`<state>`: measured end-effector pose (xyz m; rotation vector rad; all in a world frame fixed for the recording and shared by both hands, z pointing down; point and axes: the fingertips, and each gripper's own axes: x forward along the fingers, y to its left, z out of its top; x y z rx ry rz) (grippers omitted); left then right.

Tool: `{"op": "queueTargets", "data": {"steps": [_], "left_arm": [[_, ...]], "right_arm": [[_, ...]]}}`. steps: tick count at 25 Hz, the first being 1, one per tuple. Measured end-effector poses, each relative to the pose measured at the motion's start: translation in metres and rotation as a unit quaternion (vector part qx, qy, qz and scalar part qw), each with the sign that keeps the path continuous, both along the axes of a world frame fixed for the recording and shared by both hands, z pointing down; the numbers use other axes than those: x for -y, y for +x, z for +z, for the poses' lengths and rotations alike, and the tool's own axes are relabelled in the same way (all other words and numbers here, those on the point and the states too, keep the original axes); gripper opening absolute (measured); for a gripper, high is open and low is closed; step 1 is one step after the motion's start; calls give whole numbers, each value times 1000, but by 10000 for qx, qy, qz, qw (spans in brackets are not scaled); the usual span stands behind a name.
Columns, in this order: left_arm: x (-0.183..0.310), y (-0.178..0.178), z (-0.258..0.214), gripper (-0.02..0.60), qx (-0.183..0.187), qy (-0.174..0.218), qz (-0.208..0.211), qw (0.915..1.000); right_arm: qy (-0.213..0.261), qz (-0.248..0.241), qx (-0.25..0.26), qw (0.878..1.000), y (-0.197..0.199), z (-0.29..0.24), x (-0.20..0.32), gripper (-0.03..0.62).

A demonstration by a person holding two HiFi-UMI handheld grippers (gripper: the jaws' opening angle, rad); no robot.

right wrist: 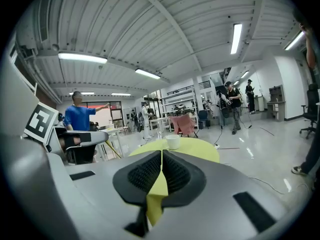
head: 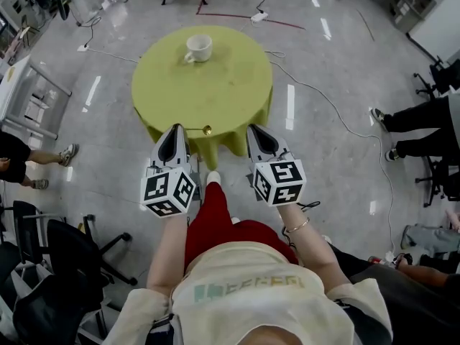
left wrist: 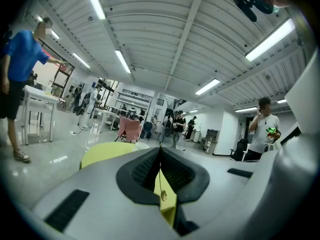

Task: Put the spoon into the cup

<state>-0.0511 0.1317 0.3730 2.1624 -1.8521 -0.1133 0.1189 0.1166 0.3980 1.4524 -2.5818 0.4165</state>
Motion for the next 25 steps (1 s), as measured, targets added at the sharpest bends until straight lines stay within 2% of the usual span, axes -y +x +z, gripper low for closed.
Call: {"op": "queueTargets", "data": {"steps": [25], "left_arm": [[196, -94, 15, 25, -76, -223, 215, 9995]], "right_arm": [[-252, 205, -83, 9994, -99, 14, 191, 37]]}}
